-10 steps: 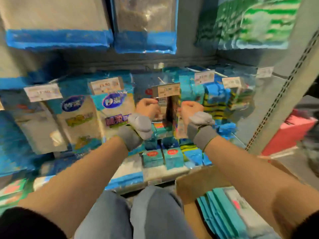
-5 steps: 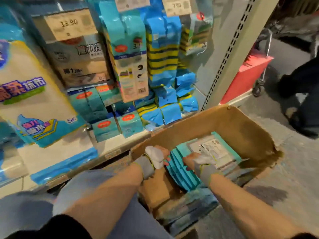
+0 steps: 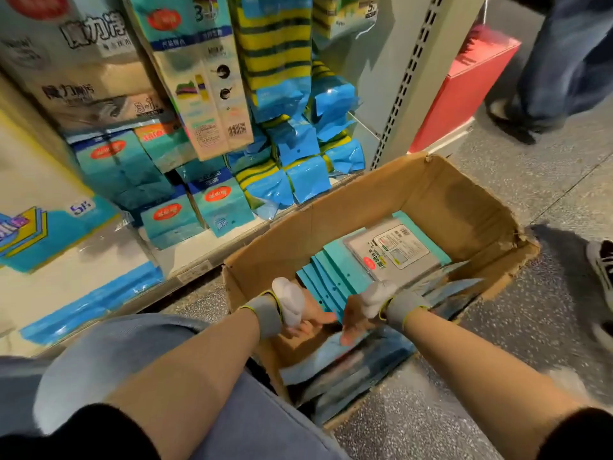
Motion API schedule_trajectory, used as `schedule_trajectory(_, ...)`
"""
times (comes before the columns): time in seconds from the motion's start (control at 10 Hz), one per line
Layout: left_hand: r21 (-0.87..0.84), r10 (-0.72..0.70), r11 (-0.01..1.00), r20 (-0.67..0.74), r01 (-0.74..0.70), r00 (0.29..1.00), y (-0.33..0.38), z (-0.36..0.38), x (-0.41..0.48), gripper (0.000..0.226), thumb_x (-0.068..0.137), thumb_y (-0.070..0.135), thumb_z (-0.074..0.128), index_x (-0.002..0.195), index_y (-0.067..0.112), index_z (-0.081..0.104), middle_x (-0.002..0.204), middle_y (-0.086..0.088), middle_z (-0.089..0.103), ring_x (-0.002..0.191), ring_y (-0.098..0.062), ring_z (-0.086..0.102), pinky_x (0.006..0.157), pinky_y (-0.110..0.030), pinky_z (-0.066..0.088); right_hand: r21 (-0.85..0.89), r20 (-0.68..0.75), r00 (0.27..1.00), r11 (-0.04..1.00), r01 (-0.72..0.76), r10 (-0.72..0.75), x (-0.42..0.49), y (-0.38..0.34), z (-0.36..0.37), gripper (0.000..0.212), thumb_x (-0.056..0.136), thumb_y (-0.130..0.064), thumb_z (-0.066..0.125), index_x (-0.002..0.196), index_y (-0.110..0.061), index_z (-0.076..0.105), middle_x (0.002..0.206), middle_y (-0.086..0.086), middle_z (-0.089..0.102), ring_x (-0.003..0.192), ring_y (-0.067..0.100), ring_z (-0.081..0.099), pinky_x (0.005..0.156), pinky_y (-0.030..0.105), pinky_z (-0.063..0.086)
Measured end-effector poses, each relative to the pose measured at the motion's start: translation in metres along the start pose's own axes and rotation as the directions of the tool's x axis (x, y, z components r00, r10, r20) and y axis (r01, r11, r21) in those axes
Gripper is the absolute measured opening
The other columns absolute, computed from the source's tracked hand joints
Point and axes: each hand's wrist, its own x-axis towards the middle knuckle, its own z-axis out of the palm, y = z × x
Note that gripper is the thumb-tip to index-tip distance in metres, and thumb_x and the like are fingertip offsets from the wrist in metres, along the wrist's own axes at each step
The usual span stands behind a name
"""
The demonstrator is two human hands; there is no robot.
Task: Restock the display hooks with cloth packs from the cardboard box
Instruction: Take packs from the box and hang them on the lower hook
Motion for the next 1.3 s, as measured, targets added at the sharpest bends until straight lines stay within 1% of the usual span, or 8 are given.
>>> schedule_trajectory(0.1,0.206,0.012,0.978,-0.043,-0.003,0.999,-0.009,0.000,-0.004,0.044,0.088,0.034,0.062,0.124,0.010,0.055,0.127,-0.004,0.060,0.111,-0.021,0.055,0.091,-0.028,0.039,0.040,-0.226,0.973,0.998,0.051,-0.040,-0.011,-0.016,-0.001,0.040,0.091,-0.037,0.058,0.118,-0.009,0.063,0.125,0.010,0.061,0.120,0.027,0.055,0.097,0.035,0.043)
schedule_trajectory(0.3,0.174,0.154,0.981,-0.448,-0.083,0.881,-0.024,-0.024,0.007,0.007,0.091,0.011,0.057,0.089,0.013,0.051,0.064,0.002,0.041,0.081,-0.018,0.044,0.070,-0.024,0.034,0.195,-0.680,0.726,0.930,0.311,-0.100,-0.010,-0.012,0.007,0.031,0.074,-0.035,0.077,0.090,-0.019,0.057,0.107,0.008,0.060,0.105,0.024,0.053,0.091,0.029,0.038)
schedule_trajectory(0.4,-0.144,0.147,0.965,-0.401,-0.220,0.904,-0.033,-0.036,0.003,0.039,0.053,0.001,0.074,0.025,0.019,0.053,0.030,0.008,0.044,0.032,-0.006,0.042,0.037,-0.012,0.034,0.254,-0.429,0.892,0.929,0.270,-0.142,-0.030,-0.004,0.002,0.014,0.078,-0.028,0.075,0.076,-0.021,0.063,0.089,0.001,0.063,0.096,0.021,0.058,0.091,0.031,0.042)
schedule_trajectory(0.6,-0.259,0.181,0.921,-0.373,-0.290,0.910,-0.031,-0.025,-0.010,0.018,0.056,0.002,0.064,0.046,0.008,0.050,0.061,-0.001,0.053,0.074,-0.021,0.044,0.062,-0.031,0.033,-0.133,0.163,0.985,0.988,0.076,-0.054,-0.034,0.009,0.027,0.050,0.086,-0.029,0.067,0.132,-0.016,0.053,0.142,0.001,0.047,0.129,0.019,0.042,0.100,0.023,0.032)
schedule_trajectory(0.7,-0.128,0.189,0.957,-0.405,-0.260,0.895,-0.032,-0.023,-0.005,0.025,0.084,0.005,0.065,0.069,0.009,0.045,0.066,0.000,0.039,0.065,-0.017,0.037,0.061,-0.027,0.032,-0.057,0.002,0.995,0.994,0.097,-0.097,-0.029,0.010,0.032,0.029,0.089,-0.021,0.064,0.114,-0.008,0.066,0.118,0.010,0.064,0.088,0.017,0.059,0.071,0.002,0.040)
schedule_trajectory(0.9,0.070,0.165,0.986,-0.504,-0.151,0.848,-0.026,-0.023,-0.021,0.016,0.091,0.022,0.058,0.082,0.010,0.062,0.083,-0.007,0.057,0.075,-0.020,0.052,0.069,-0.027,0.043,-0.004,-0.430,0.888,0.984,0.180,-0.164,-0.028,-0.001,0.021,0.029,0.098,-0.007,0.042,0.081,0.007,0.061,0.078,0.014,0.067,0.067,0.014,0.069,0.085,0.040,0.047)
schedule_trajectory(1.0,0.116,0.166,0.986,-0.580,-0.121,0.797,-0.016,-0.027,-0.048,0.018,0.091,0.024,0.056,0.095,0.013,0.070,0.099,-0.007,0.065,0.092,-0.024,0.061,0.084,-0.036,0.050,0.050,-0.421,0.900,0.988,0.145,-0.111,-0.047,-0.010,-0.001,0.020,0.094,-0.031,0.050,0.089,-0.020,0.066,0.091,0.001,0.064,0.087,0.016,0.061,0.092,0.036,0.045)
schedule_trajectory(1.3,0.206,0.332,0.923,-0.853,-0.324,0.403,0.024,-0.095,-0.196,0.015,0.090,0.014,0.057,0.098,0.018,0.068,0.095,-0.009,0.063,0.089,-0.025,0.056,0.081,-0.034,0.045,0.000,-0.714,0.651,0.931,0.366,-0.256,-0.133,-0.081,-0.096,0.014,0.090,-0.025,0.058,0.087,-0.013,0.064,0.076,0.001,0.052,0.080,0.019,0.050,0.067,0.025,0.034)
